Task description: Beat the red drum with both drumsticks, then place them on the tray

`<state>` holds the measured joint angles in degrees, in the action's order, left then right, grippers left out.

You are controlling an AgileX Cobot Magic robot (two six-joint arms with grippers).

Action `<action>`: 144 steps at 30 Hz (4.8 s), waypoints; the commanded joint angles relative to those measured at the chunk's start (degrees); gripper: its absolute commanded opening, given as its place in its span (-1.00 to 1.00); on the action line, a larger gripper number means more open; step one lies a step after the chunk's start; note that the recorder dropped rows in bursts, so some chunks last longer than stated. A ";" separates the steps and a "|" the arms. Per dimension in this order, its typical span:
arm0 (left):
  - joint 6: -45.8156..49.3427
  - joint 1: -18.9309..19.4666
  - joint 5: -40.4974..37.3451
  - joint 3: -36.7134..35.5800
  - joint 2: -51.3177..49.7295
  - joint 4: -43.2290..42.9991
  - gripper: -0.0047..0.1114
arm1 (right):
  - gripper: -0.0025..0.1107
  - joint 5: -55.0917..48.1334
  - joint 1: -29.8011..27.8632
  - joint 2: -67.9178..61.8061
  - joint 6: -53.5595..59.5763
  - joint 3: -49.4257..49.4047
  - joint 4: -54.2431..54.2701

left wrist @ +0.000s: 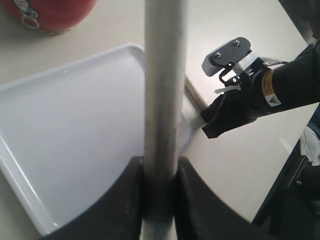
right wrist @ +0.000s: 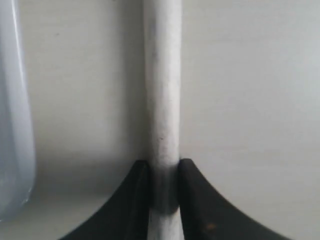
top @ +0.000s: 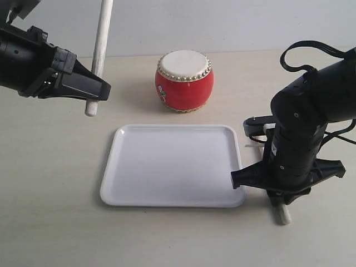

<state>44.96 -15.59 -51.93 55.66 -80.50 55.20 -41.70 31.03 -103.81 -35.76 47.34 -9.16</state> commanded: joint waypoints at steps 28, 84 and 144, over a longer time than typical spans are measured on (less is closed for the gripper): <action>-35.86 -13.58 -13.55 19.01 -12.34 -39.85 -0.92 | -0.96 -27.28 -5.50 17.72 31.34 27.48 13.21; -33.14 -8.46 -17.65 32.13 -32.25 -41.96 -0.92 | -0.96 -28.26 -6.71 -8.63 31.43 46.10 22.68; -29.92 -4.87 -18.04 41.87 -29.82 -40.70 -0.92 | -0.96 -28.26 -7.03 -15.63 35.76 47.33 23.92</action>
<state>15.17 -21.79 -69.75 99.52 -112.10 14.62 -70.23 24.24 -114.60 -0.55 94.46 14.39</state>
